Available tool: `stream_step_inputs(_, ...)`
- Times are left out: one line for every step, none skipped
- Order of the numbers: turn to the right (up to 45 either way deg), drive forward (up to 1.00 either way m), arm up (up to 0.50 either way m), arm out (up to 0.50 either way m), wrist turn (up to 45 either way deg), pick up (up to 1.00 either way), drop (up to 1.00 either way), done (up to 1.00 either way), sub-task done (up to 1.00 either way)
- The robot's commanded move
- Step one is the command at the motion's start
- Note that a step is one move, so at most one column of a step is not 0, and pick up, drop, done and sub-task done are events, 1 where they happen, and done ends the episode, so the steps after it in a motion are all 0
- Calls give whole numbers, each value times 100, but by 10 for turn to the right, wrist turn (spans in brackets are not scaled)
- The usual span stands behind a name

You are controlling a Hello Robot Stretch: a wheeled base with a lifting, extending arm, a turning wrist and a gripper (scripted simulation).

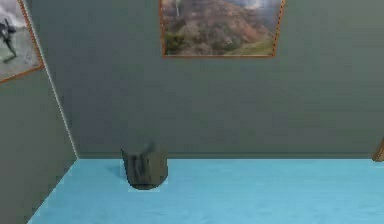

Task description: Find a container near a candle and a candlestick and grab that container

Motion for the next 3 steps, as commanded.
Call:
stream_step_inputs(450, 0, 0, 0, 0, 0, 0, 0, 0)
stream_step_inputs(450, 0, 0, 0, 0, 0, 0, 0, 0)
stream_step_inputs(450, 0, 0, 0, 0, 0, 0, 0, 0)
